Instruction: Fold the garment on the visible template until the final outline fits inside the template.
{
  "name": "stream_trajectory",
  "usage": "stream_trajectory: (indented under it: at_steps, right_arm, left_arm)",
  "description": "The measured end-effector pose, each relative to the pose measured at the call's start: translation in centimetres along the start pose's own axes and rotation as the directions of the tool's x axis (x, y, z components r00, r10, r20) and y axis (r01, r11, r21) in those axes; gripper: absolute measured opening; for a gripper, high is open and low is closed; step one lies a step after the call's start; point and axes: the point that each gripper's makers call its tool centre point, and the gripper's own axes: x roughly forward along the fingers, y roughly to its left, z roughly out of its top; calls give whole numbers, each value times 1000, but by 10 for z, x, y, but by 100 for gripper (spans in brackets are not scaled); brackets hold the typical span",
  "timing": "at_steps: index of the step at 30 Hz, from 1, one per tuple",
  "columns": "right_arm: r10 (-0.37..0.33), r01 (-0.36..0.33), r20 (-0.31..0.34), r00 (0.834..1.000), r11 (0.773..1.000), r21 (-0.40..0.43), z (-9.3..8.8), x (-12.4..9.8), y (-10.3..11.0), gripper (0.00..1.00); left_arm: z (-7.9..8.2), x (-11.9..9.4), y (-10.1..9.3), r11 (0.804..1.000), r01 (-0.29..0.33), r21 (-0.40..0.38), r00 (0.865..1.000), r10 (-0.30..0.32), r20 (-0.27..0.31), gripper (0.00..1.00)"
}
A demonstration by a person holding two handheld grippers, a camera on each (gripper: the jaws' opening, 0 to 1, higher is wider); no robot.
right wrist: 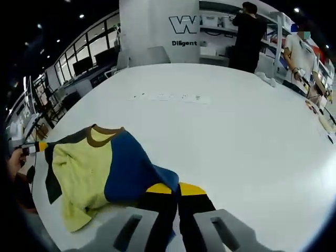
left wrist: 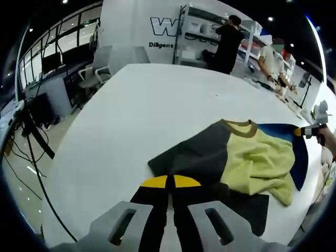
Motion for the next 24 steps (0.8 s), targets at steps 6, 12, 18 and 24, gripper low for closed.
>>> stream_trajectory:
  at_steps: [6, 12, 18, 24]
  right_arm:
    - [-28, 28, -17, 999, 999, -16, -2, 4, -7, 0]
    - [-49, 49, -27, 998, 999, -21, -3, 10, -14, 0]
    - [-6, 6, -1, 1000, 999, -36, -1, 11, -5, 0]
    - [71, -78, 97, 993, 994, 75, 9, -1, 18, 48]
  left_arm:
    - [6, 3, 7, 1000, -13, -2, 1000, 13, -3, 0]
    - [11, 11, 11, 999, -33, 26, 999, 34, -6, 0]
    - [18, 8, 6, 998, -54, 19, 998, 53, 20, 7]
    - [18, -8, -27, 996, 8, 94, 999, -12, 39, 32]
